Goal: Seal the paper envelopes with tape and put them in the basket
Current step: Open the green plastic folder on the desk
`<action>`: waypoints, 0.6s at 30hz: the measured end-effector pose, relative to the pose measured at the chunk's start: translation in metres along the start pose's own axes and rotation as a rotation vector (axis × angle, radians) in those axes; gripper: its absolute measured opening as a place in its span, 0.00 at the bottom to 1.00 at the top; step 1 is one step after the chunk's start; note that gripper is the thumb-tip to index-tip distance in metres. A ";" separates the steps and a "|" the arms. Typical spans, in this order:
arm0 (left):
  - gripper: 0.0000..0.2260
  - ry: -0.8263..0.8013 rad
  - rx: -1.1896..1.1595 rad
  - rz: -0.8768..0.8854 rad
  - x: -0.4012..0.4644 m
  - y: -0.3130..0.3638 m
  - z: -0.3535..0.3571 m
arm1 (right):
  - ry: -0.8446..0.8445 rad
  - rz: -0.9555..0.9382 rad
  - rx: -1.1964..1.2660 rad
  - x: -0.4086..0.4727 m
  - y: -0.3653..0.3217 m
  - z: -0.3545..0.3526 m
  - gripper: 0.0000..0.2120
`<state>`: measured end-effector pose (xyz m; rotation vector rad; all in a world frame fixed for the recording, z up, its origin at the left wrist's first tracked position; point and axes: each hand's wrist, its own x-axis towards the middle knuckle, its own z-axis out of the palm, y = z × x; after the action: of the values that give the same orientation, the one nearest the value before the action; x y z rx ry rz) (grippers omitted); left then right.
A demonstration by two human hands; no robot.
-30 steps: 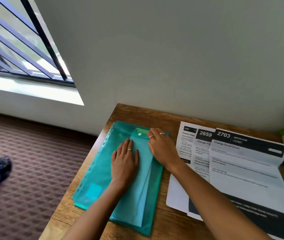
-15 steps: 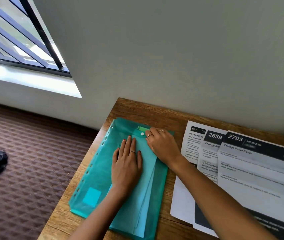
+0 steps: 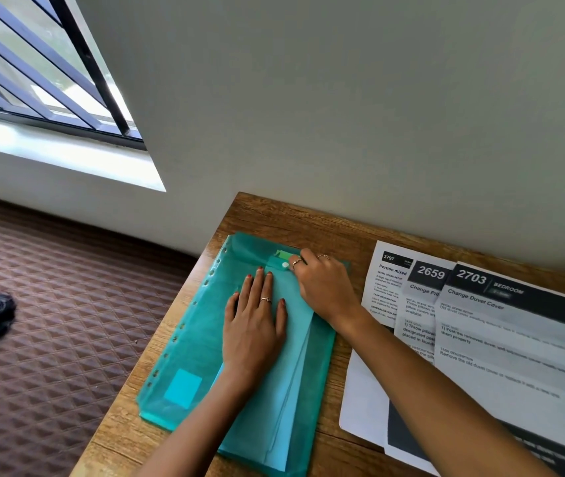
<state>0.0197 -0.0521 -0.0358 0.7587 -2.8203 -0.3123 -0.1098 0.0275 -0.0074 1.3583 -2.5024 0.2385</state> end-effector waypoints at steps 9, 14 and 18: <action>0.28 -0.014 -0.007 0.002 0.000 0.000 -0.001 | -0.057 -0.010 0.011 0.004 0.003 -0.003 0.12; 0.27 -0.026 -0.015 0.007 0.000 0.000 -0.001 | -0.089 -0.045 0.035 0.010 0.007 -0.009 0.14; 0.26 -0.049 -0.020 0.020 -0.001 -0.002 -0.001 | -0.125 -0.008 0.120 0.022 0.013 -0.017 0.15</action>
<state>0.0215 -0.0537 -0.0351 0.7274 -2.8644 -0.3604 -0.1296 0.0219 0.0153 1.4715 -2.6223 0.3166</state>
